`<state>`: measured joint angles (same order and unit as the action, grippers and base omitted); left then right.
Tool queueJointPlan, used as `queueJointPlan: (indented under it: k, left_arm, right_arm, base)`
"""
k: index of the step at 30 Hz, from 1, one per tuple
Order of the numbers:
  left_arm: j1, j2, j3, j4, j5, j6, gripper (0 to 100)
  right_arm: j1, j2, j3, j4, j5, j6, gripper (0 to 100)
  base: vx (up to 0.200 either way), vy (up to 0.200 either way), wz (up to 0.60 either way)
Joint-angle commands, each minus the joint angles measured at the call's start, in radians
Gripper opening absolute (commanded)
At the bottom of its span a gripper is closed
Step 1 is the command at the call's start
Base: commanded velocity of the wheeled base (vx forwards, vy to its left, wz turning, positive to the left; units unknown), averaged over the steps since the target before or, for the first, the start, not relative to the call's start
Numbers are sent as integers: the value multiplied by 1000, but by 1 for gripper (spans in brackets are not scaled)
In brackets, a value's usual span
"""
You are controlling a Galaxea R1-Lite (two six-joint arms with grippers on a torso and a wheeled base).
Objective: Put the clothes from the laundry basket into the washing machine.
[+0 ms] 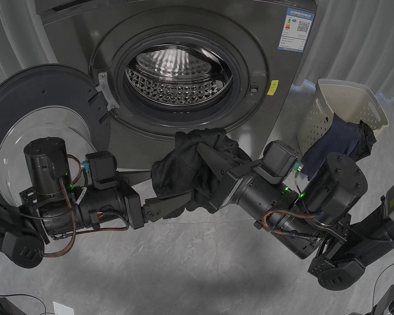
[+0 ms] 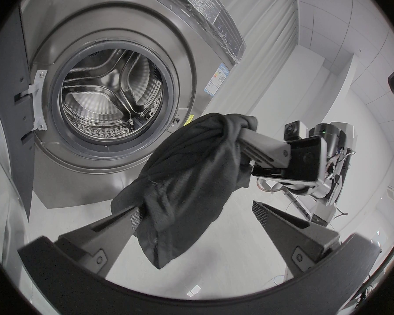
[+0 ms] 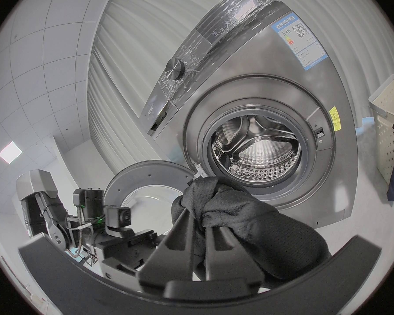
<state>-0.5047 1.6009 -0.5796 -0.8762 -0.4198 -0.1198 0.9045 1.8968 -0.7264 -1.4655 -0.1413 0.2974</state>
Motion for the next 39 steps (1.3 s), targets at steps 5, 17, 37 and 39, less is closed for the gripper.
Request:
queueJointPlan:
  k: [5,17,37,39]
  left_arm:
    - [0,134,-28,-95,19,14,100]
    - [-9,183,-51,-185,49,15,0]
    - [-25,-85,84,-382,104,-14,0]
    - [-25,-117,75,-380,104,-37,0]
  right_arm:
    - [4,-4,12,-7,0,0,0]
    - [11,2,12,-9,0,2,0]
    - [-49,30,73,-16,6,2,100]
    - [-62,30,94,-18,3,-4,100]
  base:
    - [0,0,0]
    - [0,0,0]
    - [0,0,0]
    - [0,0,0]
